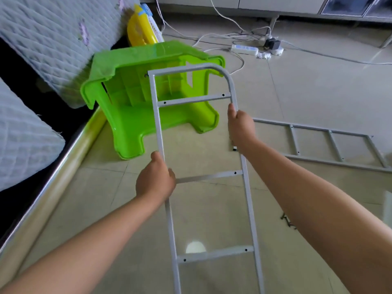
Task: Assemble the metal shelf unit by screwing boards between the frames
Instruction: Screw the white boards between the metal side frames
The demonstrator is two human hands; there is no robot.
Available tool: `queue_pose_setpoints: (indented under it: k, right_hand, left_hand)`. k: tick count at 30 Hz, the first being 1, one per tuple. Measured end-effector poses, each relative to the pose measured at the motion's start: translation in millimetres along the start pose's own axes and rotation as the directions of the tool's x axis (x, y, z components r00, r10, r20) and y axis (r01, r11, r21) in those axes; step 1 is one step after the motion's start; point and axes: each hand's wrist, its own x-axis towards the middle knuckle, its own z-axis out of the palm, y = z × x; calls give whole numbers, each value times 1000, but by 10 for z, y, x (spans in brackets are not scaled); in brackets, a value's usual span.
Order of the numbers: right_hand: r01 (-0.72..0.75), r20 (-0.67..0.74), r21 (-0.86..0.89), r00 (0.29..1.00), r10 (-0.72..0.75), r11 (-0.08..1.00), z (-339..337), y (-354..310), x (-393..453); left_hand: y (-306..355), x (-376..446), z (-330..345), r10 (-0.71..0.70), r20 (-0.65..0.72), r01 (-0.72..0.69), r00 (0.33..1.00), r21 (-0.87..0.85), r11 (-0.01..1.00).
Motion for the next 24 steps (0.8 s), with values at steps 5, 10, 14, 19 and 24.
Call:
queue_pose_setpoints:
  k: [5, 10, 14, 19, 24]
  right_hand:
    - [117, 127, -10, 985, -115, 993, 280, -158, 138]
    - [171, 395, 66, 900, -183, 983, 314, 140, 9]
    - [210, 414, -57, 895, -168, 976, 411, 534, -20]
    - [211, 241, -9, 949, -203, 977, 569, 640, 70]
    - [264, 183, 35, 946, -266, 964, 727, 587, 168]
  left_hand:
    - [-180, 307, -101, -16, -87, 29, 996, 147, 989]
    - [-177, 681, -191, -86, -200, 111, 976, 115, 987]
    - [-21, 1032, -238, -162, -238, 178, 958, 48, 983]
    - [135, 1232, -149, -218, -193, 208, 957, -72, 975]
    - [-118, 1132, -29, 16, -85, -24, 996, -97, 995]
